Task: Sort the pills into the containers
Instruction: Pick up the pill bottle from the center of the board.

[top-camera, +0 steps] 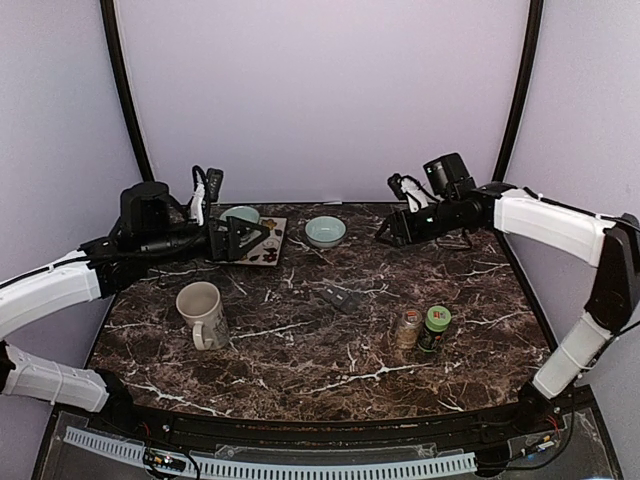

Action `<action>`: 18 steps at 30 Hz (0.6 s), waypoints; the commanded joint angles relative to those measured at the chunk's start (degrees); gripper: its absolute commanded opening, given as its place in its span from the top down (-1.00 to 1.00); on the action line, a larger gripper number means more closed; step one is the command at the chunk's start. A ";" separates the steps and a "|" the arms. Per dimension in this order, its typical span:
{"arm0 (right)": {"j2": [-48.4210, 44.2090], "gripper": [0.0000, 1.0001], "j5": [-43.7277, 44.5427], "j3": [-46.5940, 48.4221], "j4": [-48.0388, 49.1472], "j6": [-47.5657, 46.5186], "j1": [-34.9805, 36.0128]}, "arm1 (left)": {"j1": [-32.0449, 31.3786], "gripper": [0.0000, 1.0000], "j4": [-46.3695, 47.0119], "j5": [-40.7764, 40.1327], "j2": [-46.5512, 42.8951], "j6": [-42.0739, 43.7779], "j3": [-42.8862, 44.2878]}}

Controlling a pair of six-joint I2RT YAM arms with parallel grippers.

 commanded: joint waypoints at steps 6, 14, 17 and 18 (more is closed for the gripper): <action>-21.64 -1.00 32.50 -20.66 34.17 11.20 -0.35 | -6.11 -0.98 5.00 -20.62 -7.67 9.58 -5.22; -19.97 -0.65 26.56 -15.27 24.21 6.44 -2.09 | -4.63 -0.70 -1.79 -15.43 2.08 0.80 2.70; -22.19 -0.63 25.73 -16.99 21.55 8.14 -2.09 | -5.50 -0.72 -6.40 -17.10 5.68 -0.50 6.41; -22.63 -0.63 25.72 -16.88 19.33 8.46 -2.03 | -6.19 -0.76 -7.23 -18.23 6.40 -0.21 7.11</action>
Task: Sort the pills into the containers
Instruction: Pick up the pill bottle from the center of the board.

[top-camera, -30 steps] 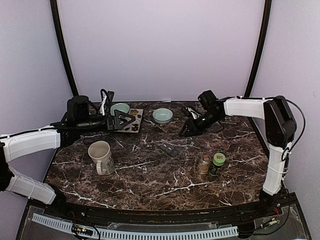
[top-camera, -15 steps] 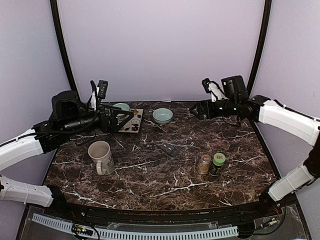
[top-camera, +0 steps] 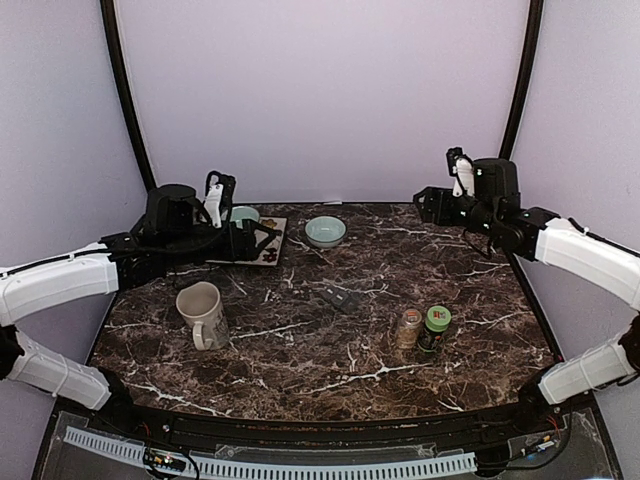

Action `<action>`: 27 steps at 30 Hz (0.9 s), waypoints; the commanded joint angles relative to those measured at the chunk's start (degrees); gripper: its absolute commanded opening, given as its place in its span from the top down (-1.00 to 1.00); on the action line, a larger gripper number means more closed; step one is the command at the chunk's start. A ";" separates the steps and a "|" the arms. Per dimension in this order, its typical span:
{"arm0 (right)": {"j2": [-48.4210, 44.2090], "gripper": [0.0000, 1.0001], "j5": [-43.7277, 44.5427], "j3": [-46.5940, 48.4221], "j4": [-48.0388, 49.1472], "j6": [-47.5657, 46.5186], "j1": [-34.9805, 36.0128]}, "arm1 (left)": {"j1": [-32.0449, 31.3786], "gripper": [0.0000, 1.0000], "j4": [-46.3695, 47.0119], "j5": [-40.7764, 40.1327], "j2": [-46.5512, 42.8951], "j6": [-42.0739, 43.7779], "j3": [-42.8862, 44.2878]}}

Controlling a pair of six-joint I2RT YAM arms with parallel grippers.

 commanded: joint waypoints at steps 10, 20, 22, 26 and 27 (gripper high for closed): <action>-5.45 -0.69 5.66 2.57 -34.79 8.80 2.15 | -13.33 -0.98 -14.24 -15.36 13.90 2.91 15.95; -6.31 -0.84 3.78 2.90 -47.49 14.28 6.26 | -16.57 -0.95 -17.02 -16.29 22.01 2.68 23.05; -6.15 -0.84 2.60 2.20 -48.16 14.94 7.30 | -17.03 -0.93 -17.06 -16.38 22.68 2.63 23.34; -6.14 -0.86 0.88 1.00 -48.59 17.00 9.60 | -17.48 -0.91 -17.08 -16.77 23.17 2.08 23.19; -6.27 -0.86 0.78 0.70 -48.70 17.36 9.98 | -17.53 -0.91 -16.98 -16.72 23.18 1.99 23.07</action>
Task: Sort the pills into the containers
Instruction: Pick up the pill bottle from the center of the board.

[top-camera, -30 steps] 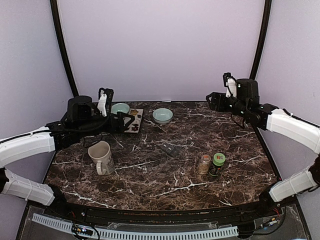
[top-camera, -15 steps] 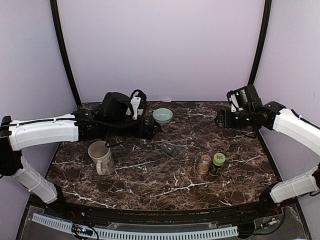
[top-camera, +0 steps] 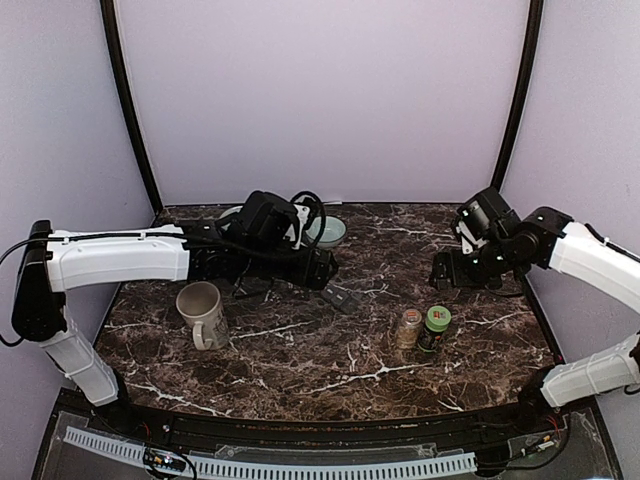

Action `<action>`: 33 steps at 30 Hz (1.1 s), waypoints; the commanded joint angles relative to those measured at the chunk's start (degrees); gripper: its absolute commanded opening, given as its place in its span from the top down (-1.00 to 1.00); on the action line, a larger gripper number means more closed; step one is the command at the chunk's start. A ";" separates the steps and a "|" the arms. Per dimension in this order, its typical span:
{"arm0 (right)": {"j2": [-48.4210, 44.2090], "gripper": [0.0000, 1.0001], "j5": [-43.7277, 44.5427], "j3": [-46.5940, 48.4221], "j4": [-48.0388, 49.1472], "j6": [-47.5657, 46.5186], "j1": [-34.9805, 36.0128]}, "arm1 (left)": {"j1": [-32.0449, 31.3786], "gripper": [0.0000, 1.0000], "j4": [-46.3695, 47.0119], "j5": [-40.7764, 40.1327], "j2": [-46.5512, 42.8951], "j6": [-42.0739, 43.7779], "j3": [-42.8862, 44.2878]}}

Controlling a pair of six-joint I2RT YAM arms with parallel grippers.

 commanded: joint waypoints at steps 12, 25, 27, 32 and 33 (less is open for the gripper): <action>0.39 -0.82 -5.28 -3.97 -2.22 5.88 6.37 | -0.75 -0.87 0.68 -0.03 -1.59 -0.62 -2.29; 0.67 -0.72 -4.55 -7.45 -0.48 5.78 6.42 | -0.75 -0.84 2.04 0.22 -1.60 -0.39 -2.73; 0.98 -0.69 -4.42 -7.64 -0.45 5.63 6.42 | -0.75 -0.84 2.04 0.22 -1.53 -0.34 -2.64; 1.81 -0.61 -3.59 -8.01 -0.01 4.89 6.35 | -0.75 -0.84 2.29 0.16 -1.45 -0.33 -2.67; 1.99 -0.60 -3.53 -7.95 0.05 4.65 6.33 | -0.75 -0.84 2.33 0.15 -1.37 -0.33 -2.64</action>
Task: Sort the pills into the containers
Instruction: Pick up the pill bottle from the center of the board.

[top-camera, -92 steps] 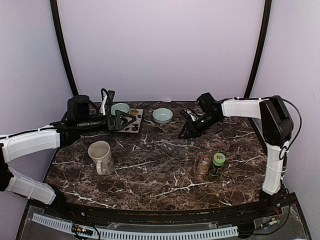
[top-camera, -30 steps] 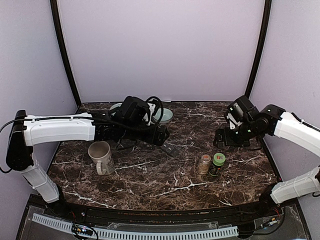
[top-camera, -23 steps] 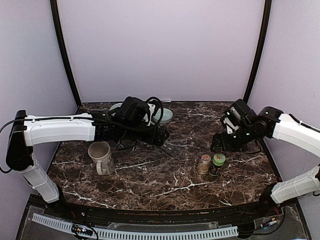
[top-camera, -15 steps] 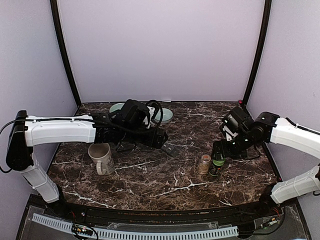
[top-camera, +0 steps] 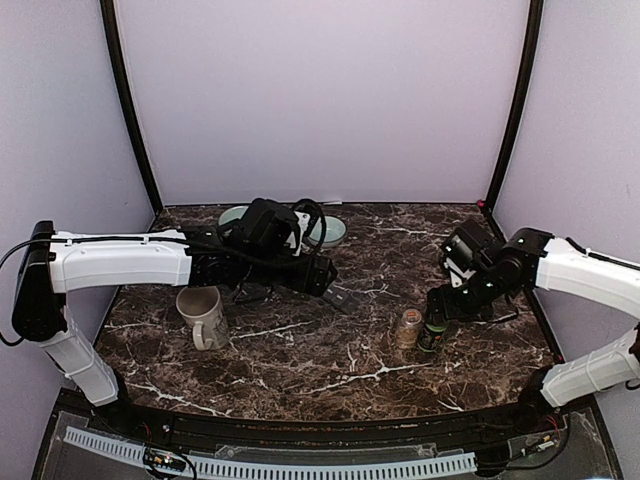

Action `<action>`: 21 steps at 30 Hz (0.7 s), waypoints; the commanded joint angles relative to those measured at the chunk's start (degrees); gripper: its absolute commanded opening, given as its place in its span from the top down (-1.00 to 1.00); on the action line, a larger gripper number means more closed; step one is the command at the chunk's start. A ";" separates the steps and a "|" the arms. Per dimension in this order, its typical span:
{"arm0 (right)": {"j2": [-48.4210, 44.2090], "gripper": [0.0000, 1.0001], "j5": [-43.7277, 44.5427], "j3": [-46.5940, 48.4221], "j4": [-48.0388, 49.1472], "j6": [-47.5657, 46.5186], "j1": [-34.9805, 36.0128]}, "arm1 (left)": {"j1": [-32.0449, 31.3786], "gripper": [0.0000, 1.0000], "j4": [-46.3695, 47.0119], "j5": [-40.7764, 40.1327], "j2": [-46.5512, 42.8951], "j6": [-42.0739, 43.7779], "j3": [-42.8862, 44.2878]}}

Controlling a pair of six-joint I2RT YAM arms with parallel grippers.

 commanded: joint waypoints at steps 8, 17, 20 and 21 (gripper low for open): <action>2.83 -0.53 0.87 0.40 2.48 -2.70 -0.63 | -0.20 -0.83 1.45 -0.03 -1.20 0.09 -0.43; 3.86 -0.38 -1.01 0.73 3.48 -5.07 -3.04 | -0.20 -0.83 1.41 -0.35 -0.95 0.52 -0.15; 4.77 -0.31 -2.61 0.89 3.90 -5.82 -3.54 | -0.20 -0.83 1.41 -0.53 -0.74 0.87 0.03; 4.91 -0.30 -2.77 0.95 3.97 -6.04 -3.51 | -0.20 -0.83 1.40 -0.61 -0.65 0.95 0.16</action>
